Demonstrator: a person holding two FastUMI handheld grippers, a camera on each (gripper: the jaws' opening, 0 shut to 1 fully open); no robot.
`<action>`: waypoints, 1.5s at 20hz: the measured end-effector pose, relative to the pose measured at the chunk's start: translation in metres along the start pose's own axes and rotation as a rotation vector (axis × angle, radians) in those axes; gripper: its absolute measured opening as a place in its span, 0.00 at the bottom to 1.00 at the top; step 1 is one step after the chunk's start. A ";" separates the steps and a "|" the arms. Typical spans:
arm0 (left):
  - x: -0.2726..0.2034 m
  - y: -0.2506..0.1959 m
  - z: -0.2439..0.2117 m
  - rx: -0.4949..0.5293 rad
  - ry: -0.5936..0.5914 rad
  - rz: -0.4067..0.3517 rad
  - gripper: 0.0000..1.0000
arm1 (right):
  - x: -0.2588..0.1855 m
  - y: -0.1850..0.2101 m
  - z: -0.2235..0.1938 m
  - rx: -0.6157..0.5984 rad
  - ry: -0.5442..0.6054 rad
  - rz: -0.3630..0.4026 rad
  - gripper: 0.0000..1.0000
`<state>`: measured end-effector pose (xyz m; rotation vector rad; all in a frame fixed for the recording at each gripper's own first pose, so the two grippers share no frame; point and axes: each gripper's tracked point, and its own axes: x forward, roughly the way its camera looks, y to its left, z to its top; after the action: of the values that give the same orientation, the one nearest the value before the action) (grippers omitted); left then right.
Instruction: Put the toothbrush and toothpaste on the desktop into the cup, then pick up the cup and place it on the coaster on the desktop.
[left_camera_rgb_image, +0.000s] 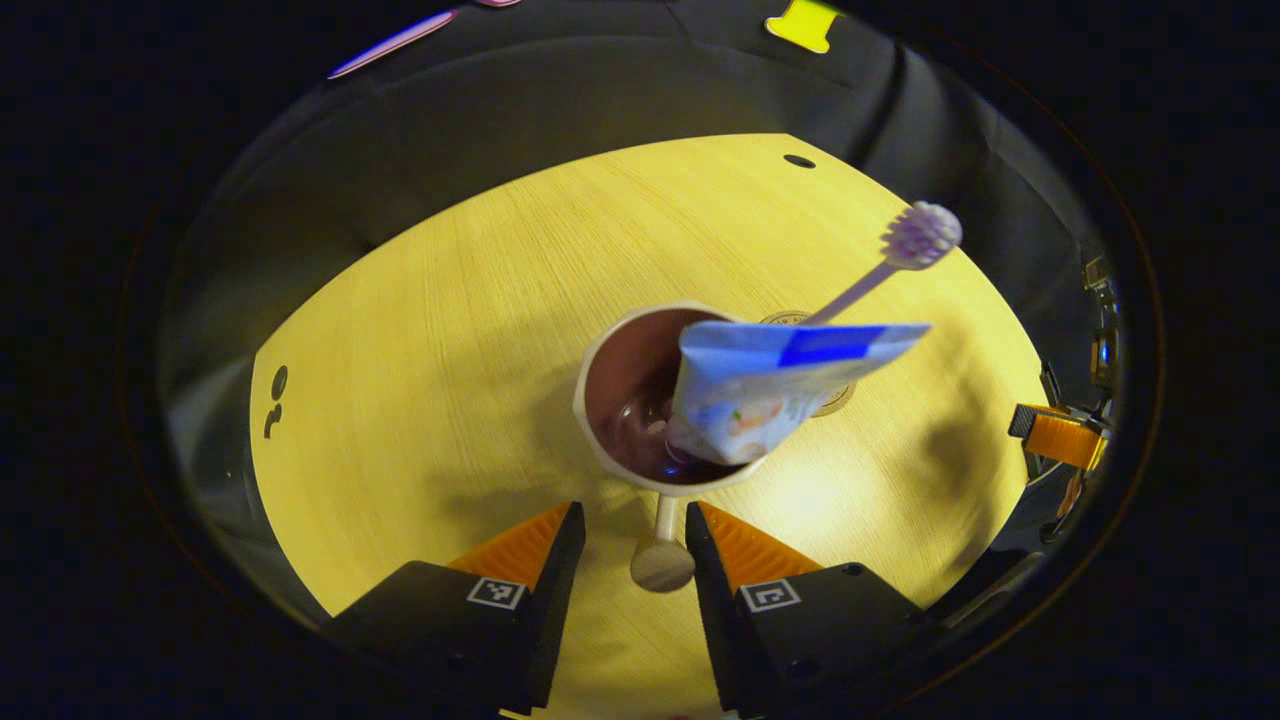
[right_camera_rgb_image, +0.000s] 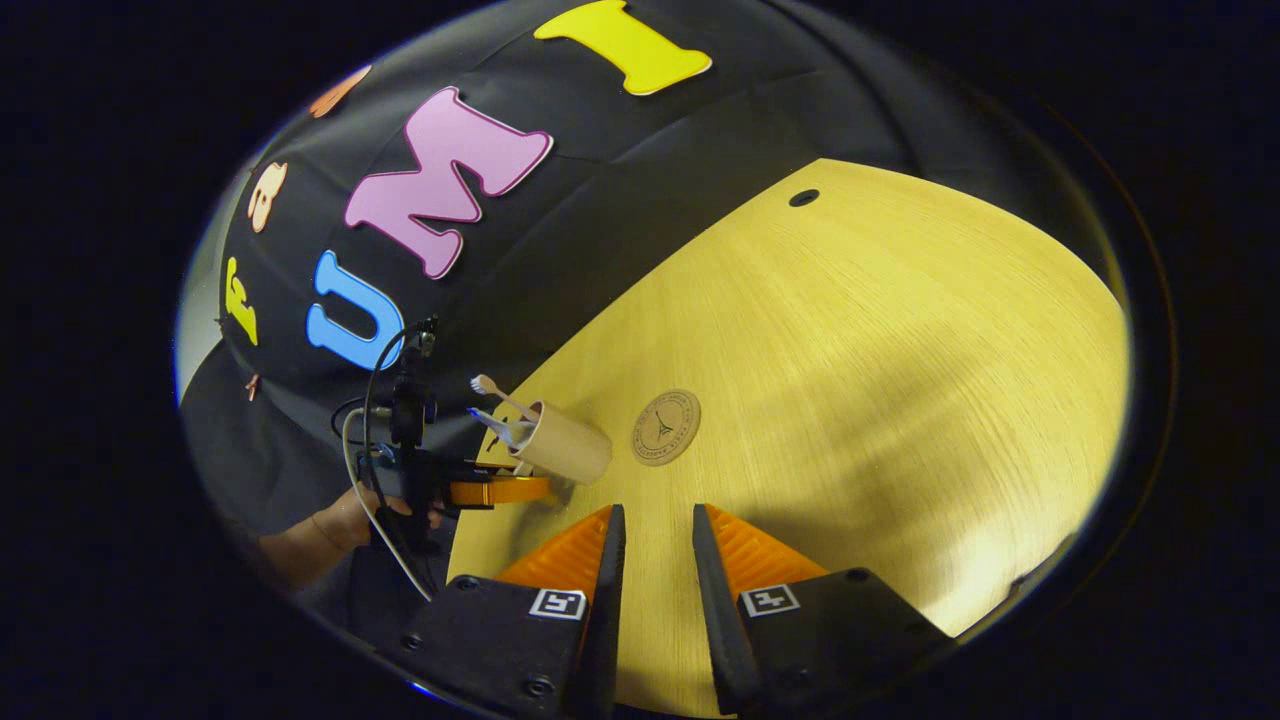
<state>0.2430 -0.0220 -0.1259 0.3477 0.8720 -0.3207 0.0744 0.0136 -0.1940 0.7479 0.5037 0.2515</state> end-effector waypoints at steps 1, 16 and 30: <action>0.003 0.000 0.001 0.012 0.009 0.000 0.63 | -0.003 -0.004 -0.001 0.008 0.000 -0.008 0.41; 0.026 -0.016 0.003 0.012 0.031 -0.064 0.36 | -0.049 -0.060 -0.023 0.124 0.028 -0.177 0.42; -0.007 -0.035 0.019 0.006 -0.053 -0.056 0.30 | -0.085 -0.107 -0.015 0.110 -0.009 -0.319 0.42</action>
<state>0.2367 -0.0605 -0.1148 0.3188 0.8301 -0.3831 -0.0008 -0.0868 -0.2487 0.7628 0.6231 -0.0774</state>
